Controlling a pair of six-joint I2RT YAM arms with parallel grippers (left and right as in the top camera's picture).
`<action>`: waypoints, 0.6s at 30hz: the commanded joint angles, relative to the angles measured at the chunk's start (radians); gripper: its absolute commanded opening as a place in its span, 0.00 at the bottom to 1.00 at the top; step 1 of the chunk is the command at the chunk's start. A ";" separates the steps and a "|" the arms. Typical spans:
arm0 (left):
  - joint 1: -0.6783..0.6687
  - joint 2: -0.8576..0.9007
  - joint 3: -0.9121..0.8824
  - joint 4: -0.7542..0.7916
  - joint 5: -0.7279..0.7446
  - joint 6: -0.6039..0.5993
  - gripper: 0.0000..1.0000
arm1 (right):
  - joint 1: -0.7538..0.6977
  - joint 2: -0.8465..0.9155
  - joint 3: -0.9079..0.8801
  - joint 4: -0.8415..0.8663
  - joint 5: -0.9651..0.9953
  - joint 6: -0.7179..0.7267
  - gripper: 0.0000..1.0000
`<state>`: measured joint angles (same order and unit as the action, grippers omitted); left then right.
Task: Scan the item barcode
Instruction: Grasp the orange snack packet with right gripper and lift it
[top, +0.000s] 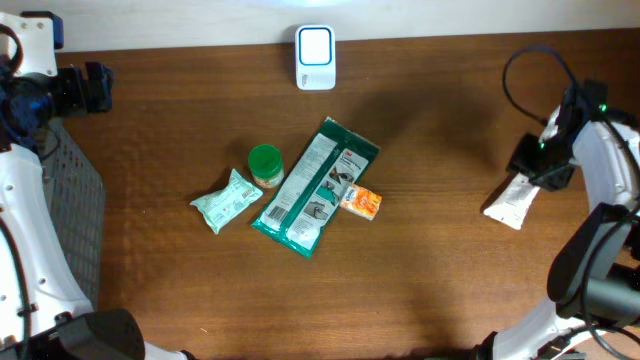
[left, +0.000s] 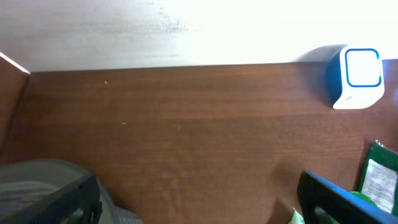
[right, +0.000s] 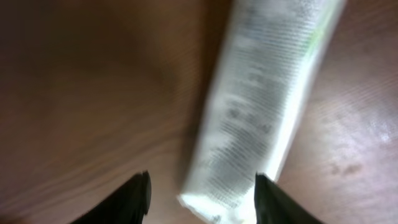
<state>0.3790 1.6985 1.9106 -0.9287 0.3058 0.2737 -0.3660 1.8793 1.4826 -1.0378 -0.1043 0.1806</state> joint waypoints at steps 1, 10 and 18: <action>0.004 0.002 0.009 -0.001 0.008 0.016 0.99 | 0.068 -0.022 0.144 -0.121 -0.177 -0.183 0.57; 0.004 0.002 0.009 -0.001 0.008 0.016 0.99 | 0.480 -0.021 0.016 -0.058 -0.180 -0.307 0.62; 0.004 0.002 0.009 -0.001 0.008 0.016 0.99 | 0.782 0.050 -0.010 0.255 -0.173 0.346 0.21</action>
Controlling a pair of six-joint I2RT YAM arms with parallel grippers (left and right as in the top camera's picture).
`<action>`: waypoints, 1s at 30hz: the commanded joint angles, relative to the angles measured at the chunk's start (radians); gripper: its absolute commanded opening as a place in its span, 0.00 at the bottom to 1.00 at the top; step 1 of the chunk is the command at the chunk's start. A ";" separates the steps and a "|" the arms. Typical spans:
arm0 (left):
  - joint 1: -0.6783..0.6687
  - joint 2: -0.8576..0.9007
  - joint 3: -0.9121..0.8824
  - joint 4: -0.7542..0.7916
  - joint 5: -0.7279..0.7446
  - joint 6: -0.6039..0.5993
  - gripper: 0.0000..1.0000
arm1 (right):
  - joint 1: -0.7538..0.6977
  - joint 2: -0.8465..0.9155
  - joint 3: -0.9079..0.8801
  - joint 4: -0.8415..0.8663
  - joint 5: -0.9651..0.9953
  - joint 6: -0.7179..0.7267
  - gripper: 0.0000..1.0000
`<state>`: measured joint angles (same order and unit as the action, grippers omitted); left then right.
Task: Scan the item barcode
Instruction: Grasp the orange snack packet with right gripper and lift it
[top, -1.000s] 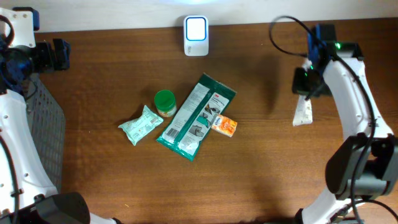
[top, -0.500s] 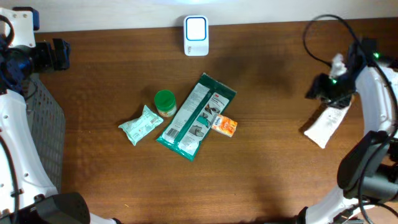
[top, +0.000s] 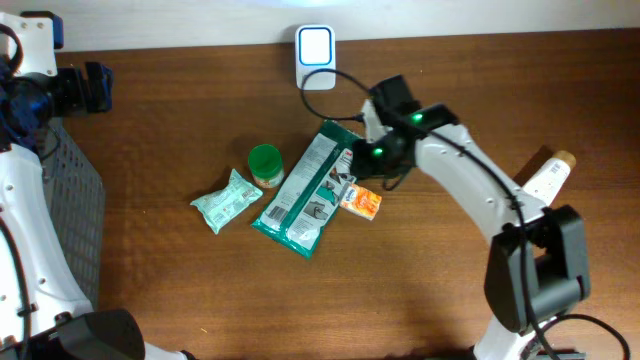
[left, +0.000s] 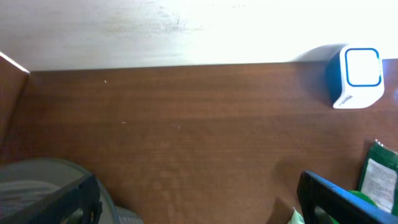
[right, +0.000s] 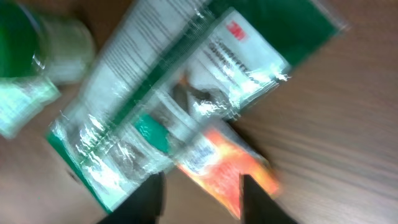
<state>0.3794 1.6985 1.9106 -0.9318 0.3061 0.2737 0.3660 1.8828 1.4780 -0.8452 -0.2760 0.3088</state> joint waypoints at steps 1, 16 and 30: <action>0.003 0.002 0.009 0.002 0.007 0.016 0.99 | 0.072 0.080 -0.005 0.089 -0.001 0.276 0.13; 0.003 0.002 0.009 0.002 0.007 0.016 0.99 | 0.055 0.179 -0.005 -0.235 0.135 0.092 0.04; 0.003 0.002 0.009 0.002 0.007 0.016 0.99 | -0.221 0.179 -0.052 -0.148 -0.082 -0.131 0.24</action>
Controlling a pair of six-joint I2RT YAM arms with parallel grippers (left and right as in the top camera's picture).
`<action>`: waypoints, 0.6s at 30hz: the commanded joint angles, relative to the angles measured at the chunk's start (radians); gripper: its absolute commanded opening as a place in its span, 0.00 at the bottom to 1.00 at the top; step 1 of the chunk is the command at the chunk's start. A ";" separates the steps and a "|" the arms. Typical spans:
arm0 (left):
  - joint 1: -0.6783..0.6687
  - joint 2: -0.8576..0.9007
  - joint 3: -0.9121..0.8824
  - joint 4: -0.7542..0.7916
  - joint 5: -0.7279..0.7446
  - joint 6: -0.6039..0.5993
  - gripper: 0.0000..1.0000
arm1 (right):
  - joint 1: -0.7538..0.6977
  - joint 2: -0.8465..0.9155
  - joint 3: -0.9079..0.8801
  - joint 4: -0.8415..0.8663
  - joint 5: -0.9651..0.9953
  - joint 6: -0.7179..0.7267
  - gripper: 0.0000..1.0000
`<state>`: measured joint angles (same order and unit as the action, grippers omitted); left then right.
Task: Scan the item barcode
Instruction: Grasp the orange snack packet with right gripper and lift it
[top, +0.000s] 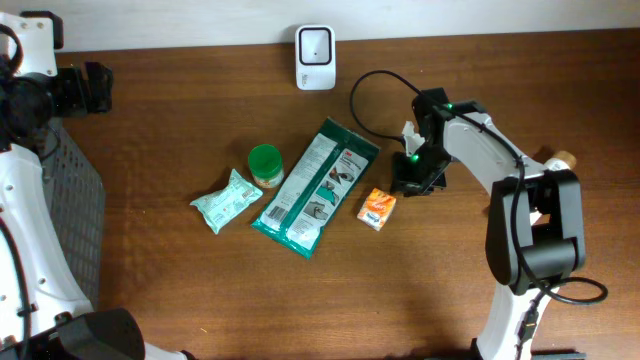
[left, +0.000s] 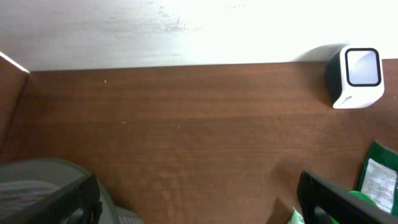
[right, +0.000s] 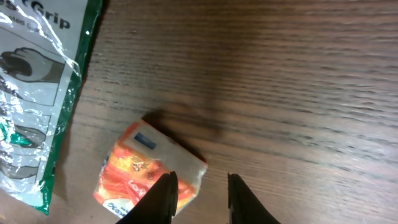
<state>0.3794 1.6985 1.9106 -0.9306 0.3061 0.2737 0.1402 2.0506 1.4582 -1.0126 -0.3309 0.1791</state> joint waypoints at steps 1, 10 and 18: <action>0.003 0.002 0.009 0.001 0.007 0.016 0.99 | 0.005 0.011 -0.046 0.028 -0.028 -0.002 0.24; 0.003 0.002 0.009 0.001 0.007 0.016 0.99 | -0.006 0.011 -0.032 0.022 -0.016 0.110 0.11; 0.003 0.002 0.009 0.001 0.007 0.016 0.99 | 0.037 -0.068 -0.041 -0.131 0.095 0.138 0.04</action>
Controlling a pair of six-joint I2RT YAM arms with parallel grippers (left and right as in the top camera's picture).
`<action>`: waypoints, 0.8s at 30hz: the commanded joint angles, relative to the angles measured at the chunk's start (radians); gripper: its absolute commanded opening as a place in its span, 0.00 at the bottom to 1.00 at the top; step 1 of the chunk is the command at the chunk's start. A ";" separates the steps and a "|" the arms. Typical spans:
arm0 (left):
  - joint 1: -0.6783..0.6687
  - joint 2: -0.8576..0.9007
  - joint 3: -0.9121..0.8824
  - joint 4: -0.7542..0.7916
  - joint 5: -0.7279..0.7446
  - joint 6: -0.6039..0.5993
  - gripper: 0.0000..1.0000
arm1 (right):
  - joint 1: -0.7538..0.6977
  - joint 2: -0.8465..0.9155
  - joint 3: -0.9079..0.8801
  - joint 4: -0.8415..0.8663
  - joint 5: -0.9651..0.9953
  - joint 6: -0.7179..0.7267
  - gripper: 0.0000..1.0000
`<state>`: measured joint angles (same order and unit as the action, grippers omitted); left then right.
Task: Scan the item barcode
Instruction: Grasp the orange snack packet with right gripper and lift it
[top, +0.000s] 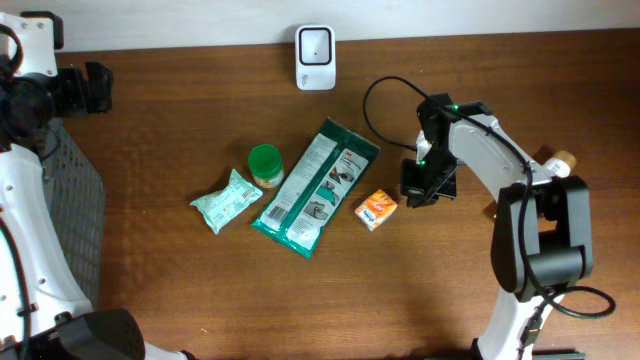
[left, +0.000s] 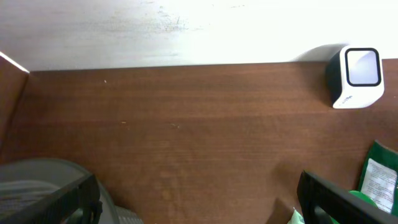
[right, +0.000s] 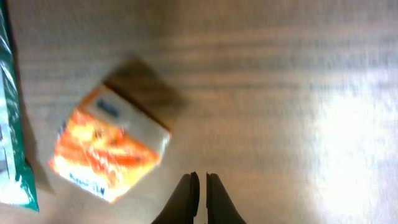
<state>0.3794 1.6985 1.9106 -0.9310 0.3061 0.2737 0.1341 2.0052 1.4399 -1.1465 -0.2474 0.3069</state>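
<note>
The white scanner (top: 315, 44) stands at the table's back edge, its window dark; the left wrist view has the scanner (left: 360, 76) at the right. A small orange packet (top: 376, 209) lies flat, just right of the long green package (top: 315, 187). My right gripper (top: 421, 190) hovers right of the packet, shut with nothing in it. In the right wrist view the orange packet (right: 109, 146) sits up and left of my right gripper (right: 203, 186). My left gripper (top: 100, 88) stays at the far left, open and empty, as my left gripper (left: 199, 208) shows.
A green-lidded jar (top: 265, 163) and a mint pouch (top: 227, 200) lie left of the green package. A white tube (top: 556, 160) lies at the far right, partly behind my right arm. A grey mesh basket (top: 70, 220) sits at the left edge.
My right gripper has gone from open to shut and sits a little nearer the front, still right of the orange packet. The packet stays on the table. The left arm has not moved.
My right gripper was open over the white tube at the far right. Then it was over the green package, with the orange packet lying against it and the tube left behind. Later the packet lay apart to the right and the scanner window was dark. Now the gripper is shut, empty.
</note>
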 joint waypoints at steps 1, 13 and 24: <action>0.003 0.002 0.009 0.002 0.007 0.016 0.99 | 0.073 -0.022 -0.048 0.022 0.012 0.017 0.04; 0.003 0.002 0.009 0.002 0.007 0.016 0.99 | 0.145 -0.023 -0.067 0.475 0.083 -0.096 0.04; 0.003 0.002 0.009 0.002 0.007 0.016 0.99 | 0.073 -0.022 -0.007 0.121 -0.216 -0.173 0.36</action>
<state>0.3794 1.6985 1.9106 -0.9310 0.3061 0.2737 0.1928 1.9980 1.4750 -1.0473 -0.4000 0.1532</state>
